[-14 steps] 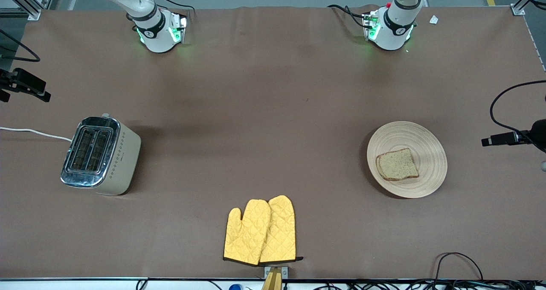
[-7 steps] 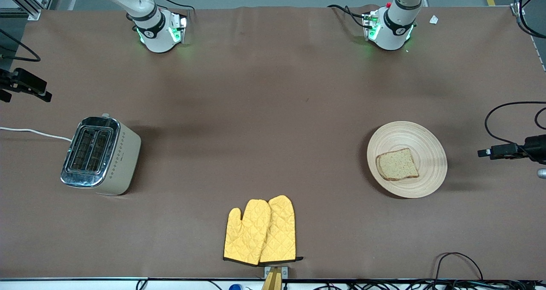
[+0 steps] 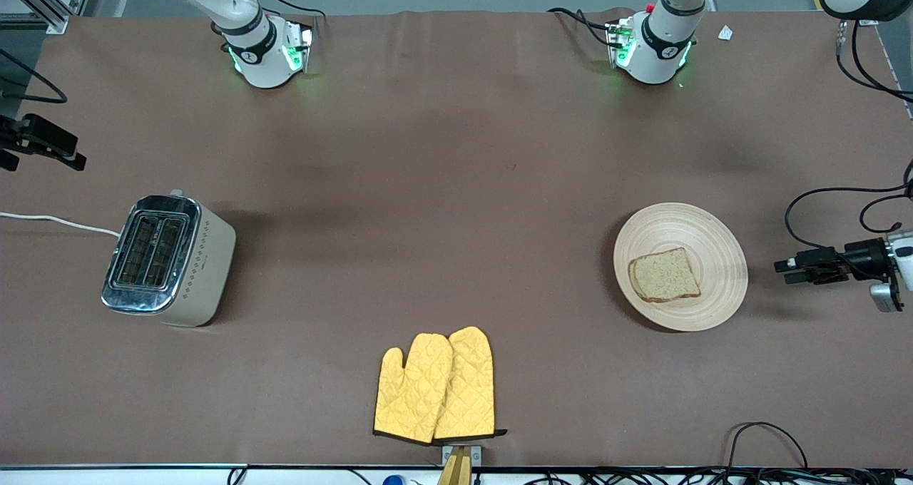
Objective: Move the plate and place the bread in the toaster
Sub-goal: 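Grasp the rim of the wooden plate with the left gripper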
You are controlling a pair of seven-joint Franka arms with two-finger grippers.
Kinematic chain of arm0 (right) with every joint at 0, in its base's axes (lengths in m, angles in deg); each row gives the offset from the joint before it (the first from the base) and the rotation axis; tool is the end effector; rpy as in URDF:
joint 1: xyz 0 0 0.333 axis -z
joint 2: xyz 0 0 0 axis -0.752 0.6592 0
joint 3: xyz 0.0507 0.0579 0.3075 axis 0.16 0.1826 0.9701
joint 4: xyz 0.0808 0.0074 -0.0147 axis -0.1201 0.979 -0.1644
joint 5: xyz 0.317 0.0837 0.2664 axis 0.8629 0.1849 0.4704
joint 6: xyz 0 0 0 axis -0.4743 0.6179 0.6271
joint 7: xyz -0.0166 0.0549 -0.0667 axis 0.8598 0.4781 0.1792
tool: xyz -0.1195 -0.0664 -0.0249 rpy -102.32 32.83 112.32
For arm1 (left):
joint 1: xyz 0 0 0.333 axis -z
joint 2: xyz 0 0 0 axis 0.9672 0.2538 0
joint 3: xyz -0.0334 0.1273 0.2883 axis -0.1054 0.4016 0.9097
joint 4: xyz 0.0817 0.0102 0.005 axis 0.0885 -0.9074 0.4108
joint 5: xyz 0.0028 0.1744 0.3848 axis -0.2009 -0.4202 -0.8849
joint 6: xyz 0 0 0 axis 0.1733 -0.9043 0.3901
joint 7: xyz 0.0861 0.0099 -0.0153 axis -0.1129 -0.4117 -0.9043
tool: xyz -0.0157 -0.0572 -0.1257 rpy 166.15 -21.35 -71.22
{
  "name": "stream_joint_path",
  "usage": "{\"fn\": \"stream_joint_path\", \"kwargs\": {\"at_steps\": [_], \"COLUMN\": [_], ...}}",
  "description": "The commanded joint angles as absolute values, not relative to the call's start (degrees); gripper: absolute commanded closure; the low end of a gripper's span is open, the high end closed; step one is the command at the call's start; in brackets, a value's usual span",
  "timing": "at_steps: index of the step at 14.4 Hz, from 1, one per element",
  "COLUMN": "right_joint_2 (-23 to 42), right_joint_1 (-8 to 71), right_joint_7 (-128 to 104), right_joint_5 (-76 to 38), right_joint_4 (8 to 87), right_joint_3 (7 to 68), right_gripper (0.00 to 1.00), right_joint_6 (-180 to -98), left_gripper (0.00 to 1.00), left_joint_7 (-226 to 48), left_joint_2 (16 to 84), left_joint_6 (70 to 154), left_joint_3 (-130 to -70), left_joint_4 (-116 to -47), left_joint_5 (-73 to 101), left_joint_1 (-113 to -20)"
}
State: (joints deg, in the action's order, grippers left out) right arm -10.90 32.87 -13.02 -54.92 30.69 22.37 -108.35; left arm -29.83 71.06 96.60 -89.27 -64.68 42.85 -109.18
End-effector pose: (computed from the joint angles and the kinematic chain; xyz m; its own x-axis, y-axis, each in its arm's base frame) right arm 0.5901 -0.0363 0.6261 1.0000 -0.0052 -0.0039 -0.0052 -1.0000 -0.0004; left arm 0.6504 0.2534 0.1614 0.9873 -0.0771 0.1387 -0.1544 -0.6669 0.7290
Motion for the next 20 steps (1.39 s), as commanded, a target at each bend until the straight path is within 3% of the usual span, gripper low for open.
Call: {"fn": "stream_joint_path", "kwargs": {"at_steps": [1,9,12,17,20], "right_joint_2": [-11.5,-11.5,-11.5,-11.5,-11.5], "right_joint_1": [33.6,33.6,33.6,33.6,33.6], "right_joint_7": [-13.3,-13.2,-13.2,-13.2,-13.2], "right_joint_5": [-54.0,-54.0,-54.0,-54.0,-53.9], "right_joint_4": [31.4,31.4,31.4,31.4,31.4], "right_joint_3": [22.5,22.6,22.6,22.6,22.6], "right_gripper": [0.0,0.0,0.0,0.0,0.0], "right_joint_6": [-108.3,-108.4,-108.3,-108.3,-108.3], "left_gripper": [0.17,0.26,0.35,0.39,0.47], "left_joint_7": [-24.9,-21.0,-21.0,-21.3,-23.2], "left_joint_2": [73.5,76.3,76.3,76.5,76.5], "left_joint_6": [97.2,97.3,97.1,96.8,96.6], "left_joint_3": [-89.8,-90.4,-91.5,-91.5,-91.5], "left_joint_4": [-63.4,-63.4,-63.9,-64.9,-65.8], "left_joint_5": [46.8,50.5,50.7,50.7,50.7], "left_joint_1": [-109.4,-108.8,-108.8,-108.3,-108.3]}}
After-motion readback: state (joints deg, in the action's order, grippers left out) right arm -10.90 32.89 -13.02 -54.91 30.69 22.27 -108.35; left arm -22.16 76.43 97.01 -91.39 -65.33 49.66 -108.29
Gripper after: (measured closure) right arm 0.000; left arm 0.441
